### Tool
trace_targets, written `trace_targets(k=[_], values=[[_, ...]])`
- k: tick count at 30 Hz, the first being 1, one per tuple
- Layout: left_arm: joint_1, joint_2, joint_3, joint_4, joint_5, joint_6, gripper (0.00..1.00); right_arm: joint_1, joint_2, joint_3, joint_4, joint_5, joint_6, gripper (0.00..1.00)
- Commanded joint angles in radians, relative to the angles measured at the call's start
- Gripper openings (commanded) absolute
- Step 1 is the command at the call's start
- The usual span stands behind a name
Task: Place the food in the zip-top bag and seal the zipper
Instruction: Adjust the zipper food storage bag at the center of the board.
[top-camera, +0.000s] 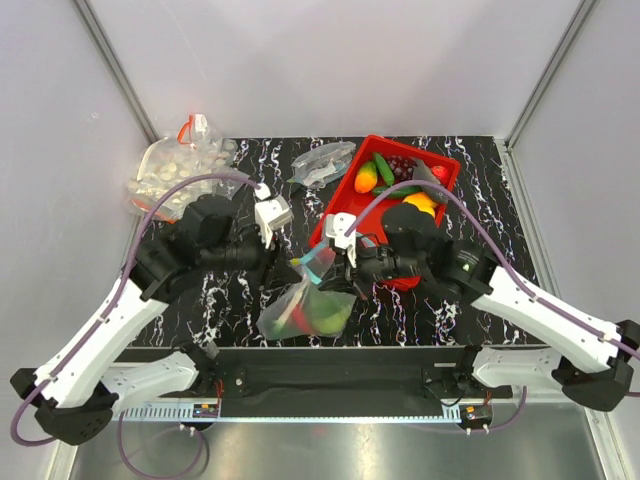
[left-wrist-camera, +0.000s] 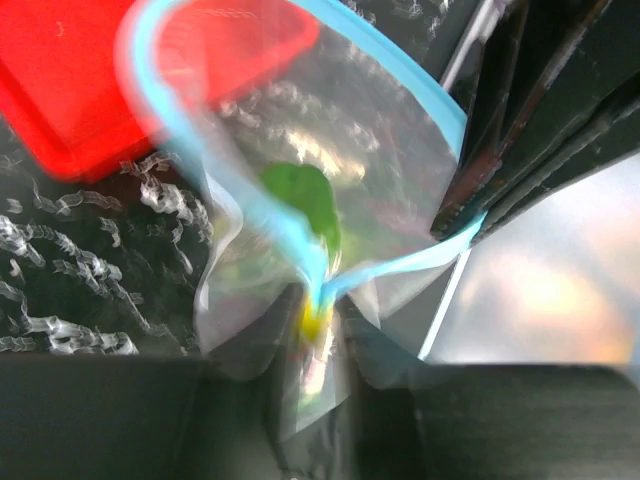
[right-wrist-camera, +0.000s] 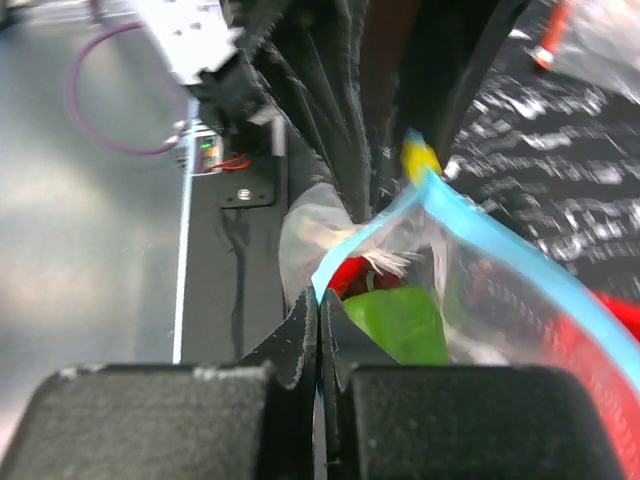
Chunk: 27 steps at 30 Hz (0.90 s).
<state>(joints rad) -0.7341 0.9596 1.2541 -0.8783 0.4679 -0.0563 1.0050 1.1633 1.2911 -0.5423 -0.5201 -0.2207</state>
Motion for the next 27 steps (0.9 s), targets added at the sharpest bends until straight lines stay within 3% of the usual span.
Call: trace_targets(k=[1,3,5,7,12,16,21,22,24,27], values=[[0.061,0.044,0.015,0.171,0.204,0.003,0.47,0.015,-0.040,-0.021,0.064,0.268,0.142,0.00],[0.067,0.059,0.002,0.191,0.244,0.001,0.62,0.017,-0.024,-0.009,0.054,0.339,0.168,0.00],[0.071,0.044,-0.013,0.219,0.232,0.000,0.87,0.015,-0.020,-0.015,0.071,0.434,0.207,0.00],[0.073,0.016,-0.067,0.254,0.212,-0.004,0.99,0.015,-0.028,-0.052,0.102,0.507,0.242,0.00],[0.076,-0.036,-0.200,0.383,0.094,-0.043,0.99,0.015,-0.057,-0.134,0.177,0.485,0.225,0.00],[0.084,0.008,-0.191,0.391,0.019,-0.065,0.99,0.015,-0.089,-0.171,0.173,0.358,0.163,0.00],[0.116,0.077,-0.142,0.378,-0.015,-0.125,0.99,0.014,-0.171,-0.258,0.168,0.365,0.162,0.00],[0.133,0.086,-0.145,0.390,-0.021,-0.144,0.97,0.014,-0.181,-0.271,0.162,0.376,0.167,0.00],[0.166,0.108,-0.172,0.458,0.021,-0.206,0.81,0.015,-0.226,-0.317,0.163,0.367,0.152,0.00],[0.188,0.131,-0.237,0.613,0.103,-0.295,0.73,0.014,-0.307,-0.413,0.220,0.342,0.109,0.00]])
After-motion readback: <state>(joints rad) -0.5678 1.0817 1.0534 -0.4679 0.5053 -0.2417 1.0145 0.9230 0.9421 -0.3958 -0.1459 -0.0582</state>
